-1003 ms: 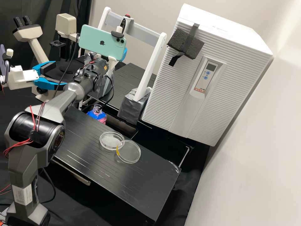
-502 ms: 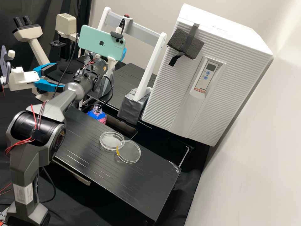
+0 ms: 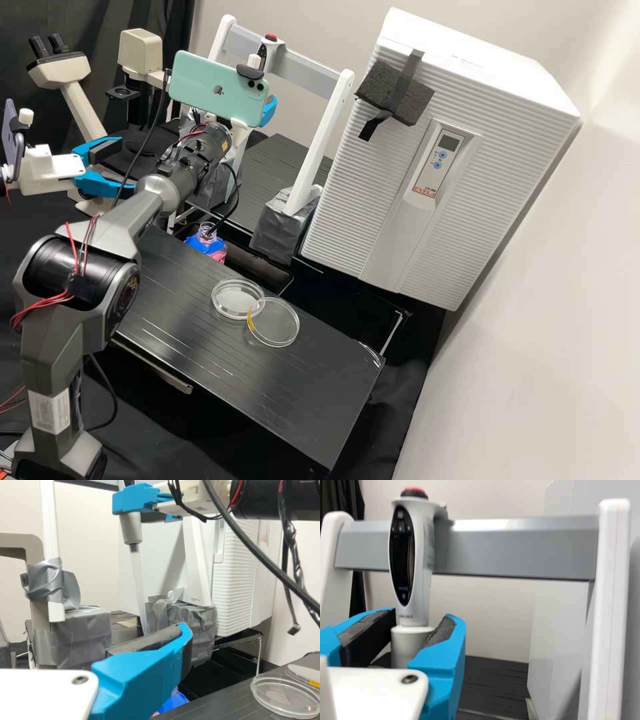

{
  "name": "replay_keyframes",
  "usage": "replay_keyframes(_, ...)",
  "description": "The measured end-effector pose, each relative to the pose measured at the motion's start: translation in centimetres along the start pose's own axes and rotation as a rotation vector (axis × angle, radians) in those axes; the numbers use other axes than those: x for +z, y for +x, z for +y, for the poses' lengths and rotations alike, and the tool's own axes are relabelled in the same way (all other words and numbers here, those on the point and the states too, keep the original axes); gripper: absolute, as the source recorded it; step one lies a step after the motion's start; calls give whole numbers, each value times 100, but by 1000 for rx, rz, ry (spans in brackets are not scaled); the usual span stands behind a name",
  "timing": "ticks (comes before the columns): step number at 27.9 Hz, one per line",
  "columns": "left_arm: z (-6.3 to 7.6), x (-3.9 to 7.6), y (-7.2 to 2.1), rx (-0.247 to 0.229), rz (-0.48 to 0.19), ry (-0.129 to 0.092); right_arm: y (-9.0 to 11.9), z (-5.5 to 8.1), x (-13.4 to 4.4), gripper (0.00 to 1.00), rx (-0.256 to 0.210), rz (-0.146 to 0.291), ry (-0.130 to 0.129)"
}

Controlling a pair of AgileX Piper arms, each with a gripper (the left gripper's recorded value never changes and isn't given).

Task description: Use the pipette

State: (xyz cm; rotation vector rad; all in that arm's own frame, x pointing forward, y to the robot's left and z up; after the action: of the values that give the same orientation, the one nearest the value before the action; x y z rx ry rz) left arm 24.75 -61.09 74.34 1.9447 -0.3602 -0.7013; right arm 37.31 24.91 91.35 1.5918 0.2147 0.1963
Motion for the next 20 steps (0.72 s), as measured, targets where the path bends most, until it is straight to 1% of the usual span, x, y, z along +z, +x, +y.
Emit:
replay_keyframes(4,0,0,0,0,0,0,0,12,-8,100,13,8,0)
replay_keyframes(15,-2,9,1,2,4,0,0,13,-8,100,15,9,-3)
replay_keyframes(17,-2,9,1,5,13,5,-4,-8,9,100,19,0,4)
replay_keyframes(18,-1,9,1,6,16,5,-12,-18,14,100,20,-4,3)
replay_keyframes(19,-2,13,2,6,17,1,-27,-29,22,100,21,-9,8)
replay_keyframes(20,-3,16,2,8,22,2,-58,-56,24,100,22,-11,3)
